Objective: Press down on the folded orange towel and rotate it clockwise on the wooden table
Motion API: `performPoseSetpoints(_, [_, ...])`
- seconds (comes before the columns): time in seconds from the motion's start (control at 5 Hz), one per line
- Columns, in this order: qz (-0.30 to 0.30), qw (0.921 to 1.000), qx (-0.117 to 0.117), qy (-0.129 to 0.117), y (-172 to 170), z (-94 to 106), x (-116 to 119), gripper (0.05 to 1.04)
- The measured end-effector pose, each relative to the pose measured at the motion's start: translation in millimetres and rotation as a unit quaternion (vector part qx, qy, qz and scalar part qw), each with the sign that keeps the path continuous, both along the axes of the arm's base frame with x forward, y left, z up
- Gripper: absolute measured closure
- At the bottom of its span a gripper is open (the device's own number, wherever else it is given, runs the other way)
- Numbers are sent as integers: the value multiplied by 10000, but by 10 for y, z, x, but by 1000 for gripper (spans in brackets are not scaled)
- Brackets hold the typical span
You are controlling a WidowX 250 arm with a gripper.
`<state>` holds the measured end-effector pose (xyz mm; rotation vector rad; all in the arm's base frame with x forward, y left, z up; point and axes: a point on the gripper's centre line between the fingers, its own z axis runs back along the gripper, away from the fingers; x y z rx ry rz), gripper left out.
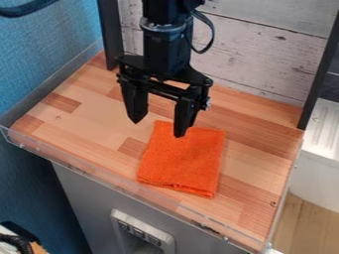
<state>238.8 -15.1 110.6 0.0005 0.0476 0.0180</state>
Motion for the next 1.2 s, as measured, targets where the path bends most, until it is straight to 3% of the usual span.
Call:
performPoseSetpoints(0.4, [1039, 9946, 26, -28, 42, -4, 18, 85])
performPoseSetpoints(0.6, [1811, 9834, 27, -98, 85, -8, 83, 85])
performPoseSetpoints(1.2, [3781, 9251, 98, -339, 228, 53, 252, 85])
